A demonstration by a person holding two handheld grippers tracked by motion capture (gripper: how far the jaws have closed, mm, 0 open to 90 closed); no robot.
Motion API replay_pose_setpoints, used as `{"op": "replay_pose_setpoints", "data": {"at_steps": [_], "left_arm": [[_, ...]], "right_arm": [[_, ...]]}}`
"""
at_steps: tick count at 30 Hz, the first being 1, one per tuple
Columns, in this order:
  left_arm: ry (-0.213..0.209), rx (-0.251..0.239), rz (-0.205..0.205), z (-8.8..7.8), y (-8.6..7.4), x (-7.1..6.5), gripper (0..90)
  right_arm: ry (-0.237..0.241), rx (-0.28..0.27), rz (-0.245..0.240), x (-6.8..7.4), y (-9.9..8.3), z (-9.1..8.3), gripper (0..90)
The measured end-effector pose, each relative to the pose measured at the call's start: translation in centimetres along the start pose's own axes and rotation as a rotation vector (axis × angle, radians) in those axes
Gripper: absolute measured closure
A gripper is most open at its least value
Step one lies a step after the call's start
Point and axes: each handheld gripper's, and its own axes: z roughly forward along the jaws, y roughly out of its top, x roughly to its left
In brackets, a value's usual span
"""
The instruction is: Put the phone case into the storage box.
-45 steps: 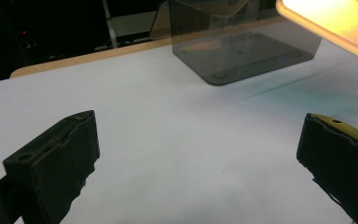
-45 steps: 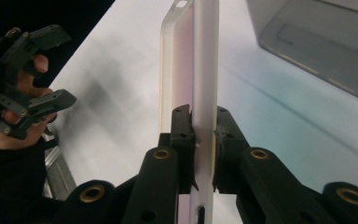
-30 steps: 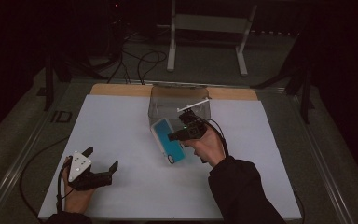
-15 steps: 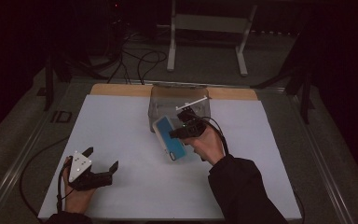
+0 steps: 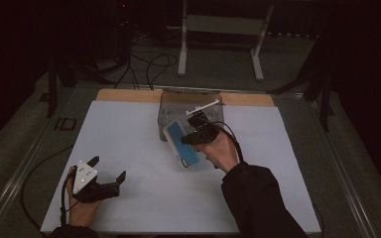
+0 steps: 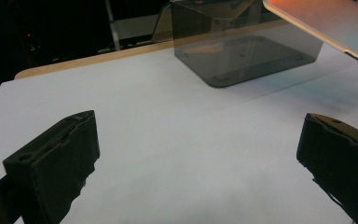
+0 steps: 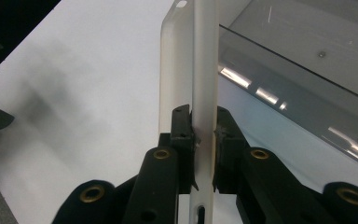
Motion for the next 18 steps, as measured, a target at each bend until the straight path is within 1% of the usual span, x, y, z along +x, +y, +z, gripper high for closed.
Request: {"op": "replay_pose_setpoints", "data": {"at_steps": [12, 18], "left_arm": [[-0.002, -0.007, -0.004, -0.03, 0.01, -0.06, 0.1], [-0.004, -0.01, -0.01, -0.06, 0.02, -0.06, 0.1]], "right_arm": [[-0.027, -0.001, -0.006, -0.26, 0.32, -0.21, 81.8], [-0.037, -0.003, -0.011, -0.14, 0.72, -0.49, 81.8]]}}
